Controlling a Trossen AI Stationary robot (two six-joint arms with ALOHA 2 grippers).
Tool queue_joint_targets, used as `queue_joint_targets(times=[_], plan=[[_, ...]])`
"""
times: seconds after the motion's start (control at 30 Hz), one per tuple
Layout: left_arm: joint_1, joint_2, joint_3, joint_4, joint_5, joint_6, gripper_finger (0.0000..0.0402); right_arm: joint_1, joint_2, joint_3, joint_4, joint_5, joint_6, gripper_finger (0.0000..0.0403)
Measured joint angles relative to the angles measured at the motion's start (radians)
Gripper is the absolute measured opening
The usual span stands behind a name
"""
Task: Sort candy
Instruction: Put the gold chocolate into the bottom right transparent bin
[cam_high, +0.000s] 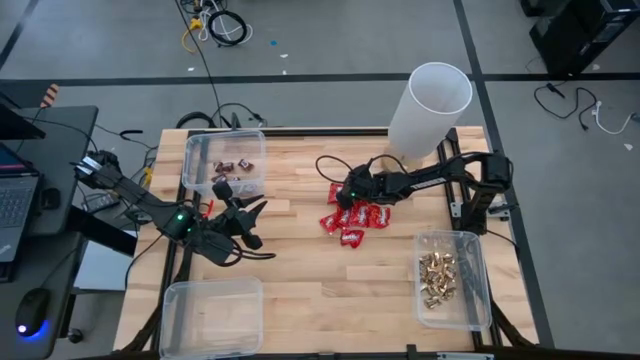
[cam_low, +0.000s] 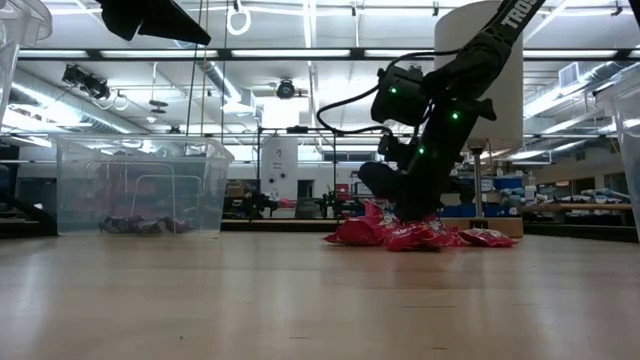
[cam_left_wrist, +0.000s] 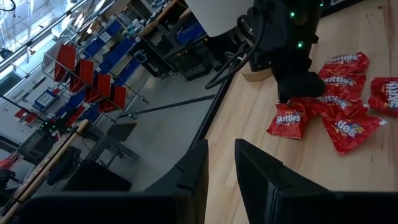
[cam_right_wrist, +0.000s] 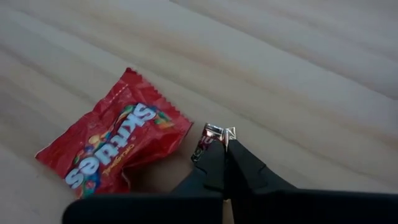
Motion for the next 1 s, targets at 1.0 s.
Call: queue_joint_targets(times=[1.0], plan=[[0.0, 0.0, 0.0, 0.001, 0.0, -0.001, 0.0082, 0.204, -0.506, -0.001, -0.158, -0.053, -0.167, 0.0]])
